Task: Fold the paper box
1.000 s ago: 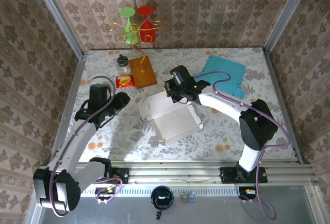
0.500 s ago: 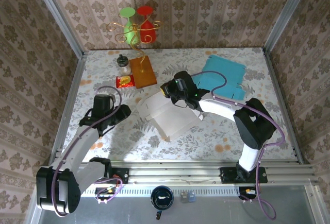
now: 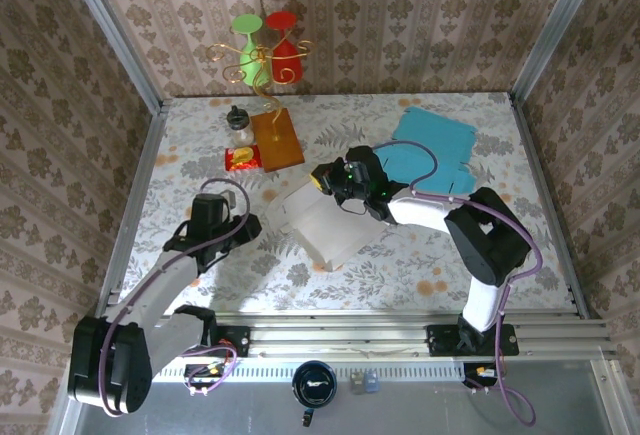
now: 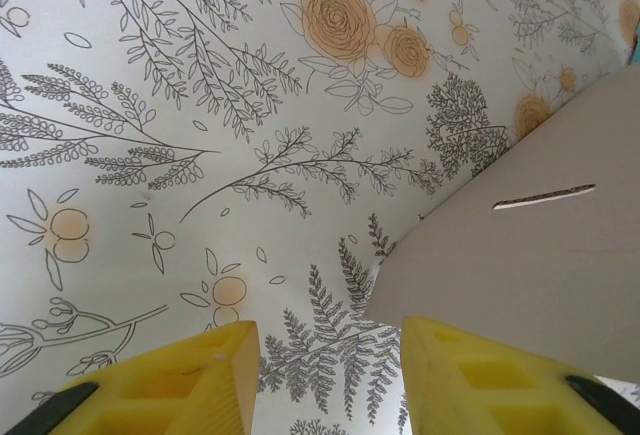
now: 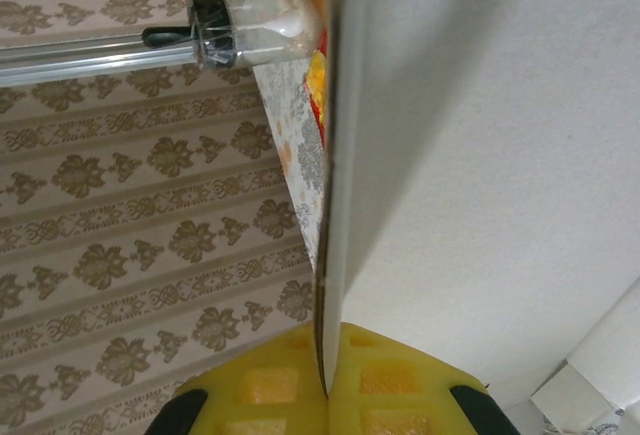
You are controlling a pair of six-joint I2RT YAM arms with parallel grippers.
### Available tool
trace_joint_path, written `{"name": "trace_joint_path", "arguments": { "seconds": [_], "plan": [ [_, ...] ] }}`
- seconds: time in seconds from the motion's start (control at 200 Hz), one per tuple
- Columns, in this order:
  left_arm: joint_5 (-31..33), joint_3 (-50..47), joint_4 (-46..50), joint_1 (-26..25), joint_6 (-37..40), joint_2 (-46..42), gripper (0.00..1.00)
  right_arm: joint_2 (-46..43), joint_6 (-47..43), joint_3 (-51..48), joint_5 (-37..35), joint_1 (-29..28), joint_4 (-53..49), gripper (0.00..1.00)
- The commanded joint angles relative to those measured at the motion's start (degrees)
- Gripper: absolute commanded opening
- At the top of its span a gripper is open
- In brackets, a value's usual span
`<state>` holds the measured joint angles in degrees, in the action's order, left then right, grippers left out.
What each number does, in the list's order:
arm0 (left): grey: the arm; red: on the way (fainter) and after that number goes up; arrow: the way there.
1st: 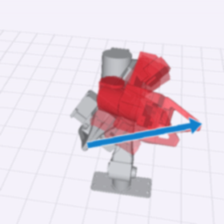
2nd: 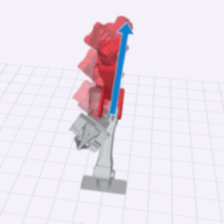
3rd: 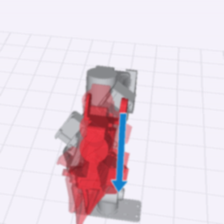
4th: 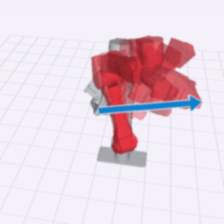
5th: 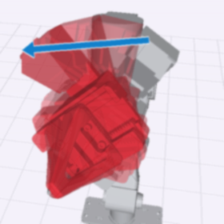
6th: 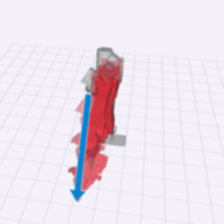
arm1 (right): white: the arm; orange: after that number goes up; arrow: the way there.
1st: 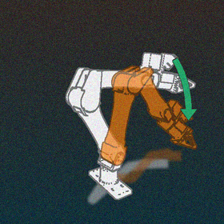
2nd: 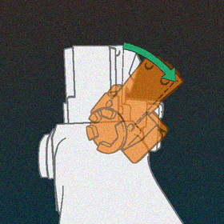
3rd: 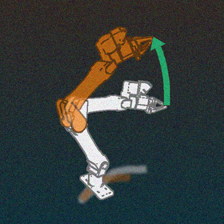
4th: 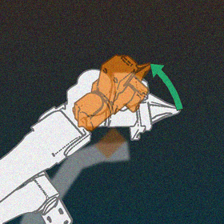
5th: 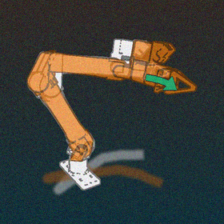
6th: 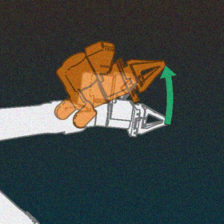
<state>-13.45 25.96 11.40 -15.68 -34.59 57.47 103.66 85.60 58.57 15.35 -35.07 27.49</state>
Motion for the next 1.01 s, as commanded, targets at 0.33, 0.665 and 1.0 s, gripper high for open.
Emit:
{"name": "trace_joint_path", "arguments": {
  "seconds": [0.33,0.665,1.0],
  "plan": [
    [-2.5,-8.5,-17.4,-3.2,12.6,-2.5,0.42,2.0,-3.1,-3.1,4.3,1.2,6.7,0.0],
    [-3.4,-9.8,-22.6,-4.5,18.2,-1.0,0.47,2.8,-2.5,-2.4,5.3,1.3,7.1,0.0],
    [-2.4,-5.2,-23.0,-8.6,24.5,4.8,0.44,3.1,-1.8,-1.9,5.6,1.2,7.4,0.0]
  ]
}}
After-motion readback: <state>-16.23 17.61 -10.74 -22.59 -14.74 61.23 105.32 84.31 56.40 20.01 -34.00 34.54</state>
